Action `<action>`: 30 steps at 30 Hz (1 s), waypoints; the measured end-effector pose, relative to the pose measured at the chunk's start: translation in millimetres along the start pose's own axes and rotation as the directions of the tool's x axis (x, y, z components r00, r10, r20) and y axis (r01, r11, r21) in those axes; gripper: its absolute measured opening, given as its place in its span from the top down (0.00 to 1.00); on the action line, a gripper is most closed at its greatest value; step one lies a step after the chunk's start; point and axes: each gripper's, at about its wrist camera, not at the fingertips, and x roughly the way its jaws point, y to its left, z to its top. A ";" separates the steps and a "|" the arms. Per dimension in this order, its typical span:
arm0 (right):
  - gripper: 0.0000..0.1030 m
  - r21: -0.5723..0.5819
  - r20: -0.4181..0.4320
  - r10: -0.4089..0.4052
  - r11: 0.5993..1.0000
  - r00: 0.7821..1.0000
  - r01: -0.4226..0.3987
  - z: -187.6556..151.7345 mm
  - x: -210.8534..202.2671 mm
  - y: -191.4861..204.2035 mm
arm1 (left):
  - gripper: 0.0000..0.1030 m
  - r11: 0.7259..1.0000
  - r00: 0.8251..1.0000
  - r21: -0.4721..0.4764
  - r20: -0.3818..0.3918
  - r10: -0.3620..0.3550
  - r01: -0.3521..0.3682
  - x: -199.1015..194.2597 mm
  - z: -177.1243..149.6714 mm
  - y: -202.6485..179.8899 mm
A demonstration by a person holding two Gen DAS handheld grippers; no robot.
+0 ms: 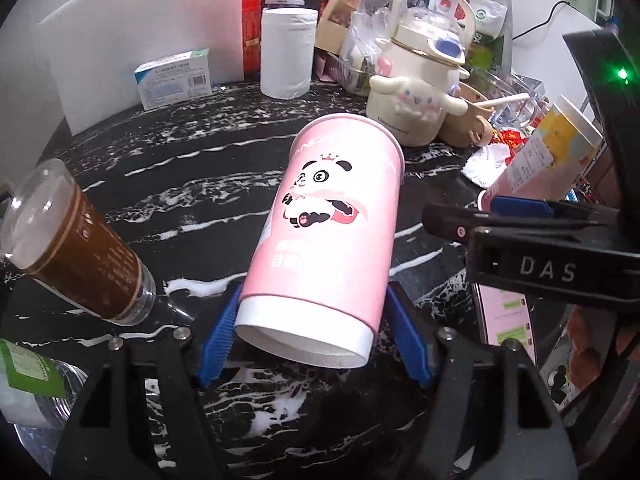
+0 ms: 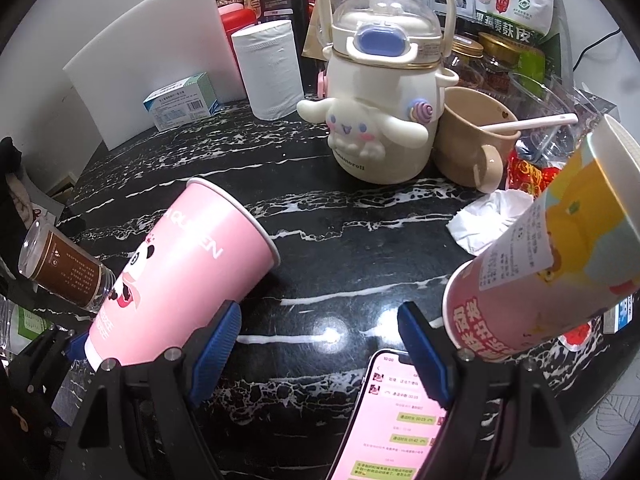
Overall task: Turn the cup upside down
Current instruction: 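Rotate the held pink cup with the left gripper until its rim faces down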
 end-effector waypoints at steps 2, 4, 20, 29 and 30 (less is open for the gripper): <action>0.21 0.002 0.000 0.001 1.000 1.000 -0.001 0.7 0.6 -0.2 | 0.33 1.000 1.000 0.001 0.010 0.012 -0.012 -3.3 1.2 1.7; 0.21 0.003 0.000 0.005 1.000 1.000 -0.005 2.0 1.3 0.3 | 0.33 1.000 0.999 0.004 0.024 0.026 -0.026 -8.8 2.9 3.6; 0.21 -0.096 0.088 0.019 0.995 0.996 -0.011 37.0 0.2 45.8 | 0.35 0.986 0.986 0.047 0.054 0.159 -0.162 -51.7 29.2 21.8; 0.21 -0.095 0.093 0.035 0.995 0.995 -0.026 52.8 8.3 53.1 | 0.35 0.990 0.989 0.025 0.068 0.134 -0.136 -47.0 45.3 24.0; 0.21 -0.089 0.092 0.035 0.996 0.995 -0.027 54.4 9.6 51.3 | 0.35 0.990 0.988 0.025 0.072 0.136 -0.138 -46.4 47.3 24.0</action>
